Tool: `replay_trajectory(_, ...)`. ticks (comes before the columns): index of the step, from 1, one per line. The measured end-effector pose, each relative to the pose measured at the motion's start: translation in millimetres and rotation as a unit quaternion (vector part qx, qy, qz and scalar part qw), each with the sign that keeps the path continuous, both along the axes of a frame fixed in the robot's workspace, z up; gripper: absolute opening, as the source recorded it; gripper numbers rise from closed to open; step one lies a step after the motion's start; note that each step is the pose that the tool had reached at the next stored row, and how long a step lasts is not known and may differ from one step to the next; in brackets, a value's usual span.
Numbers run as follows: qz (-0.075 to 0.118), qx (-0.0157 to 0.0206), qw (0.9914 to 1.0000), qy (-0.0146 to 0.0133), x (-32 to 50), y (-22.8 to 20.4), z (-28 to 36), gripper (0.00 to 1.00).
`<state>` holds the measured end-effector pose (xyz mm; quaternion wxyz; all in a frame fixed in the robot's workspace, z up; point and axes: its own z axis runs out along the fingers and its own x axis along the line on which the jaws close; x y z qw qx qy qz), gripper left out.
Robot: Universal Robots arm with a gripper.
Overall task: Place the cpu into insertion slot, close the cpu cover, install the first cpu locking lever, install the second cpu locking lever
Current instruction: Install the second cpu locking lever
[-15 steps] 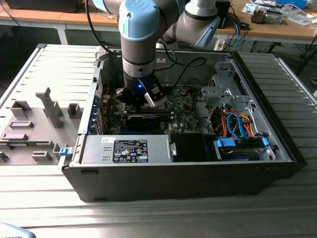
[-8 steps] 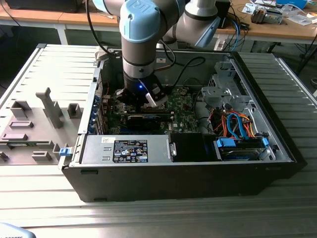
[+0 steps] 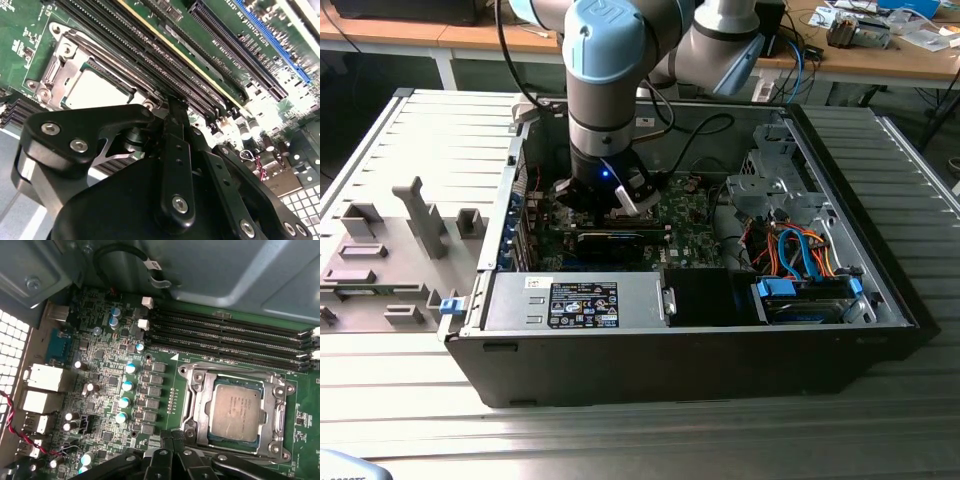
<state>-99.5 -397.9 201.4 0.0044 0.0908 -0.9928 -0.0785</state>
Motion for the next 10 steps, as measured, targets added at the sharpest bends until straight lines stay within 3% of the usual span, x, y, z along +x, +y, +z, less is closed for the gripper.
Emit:
replay_trajectory(5, 0.001, -0.0034, 0.99999, 0.0000, 0.0, 0.9, 0.2, 0.11)
replay_trajectory(10, 0.003, -0.0031, 0.99999, 0.0000, 0.0, 3.5, -0.1, 0.11)
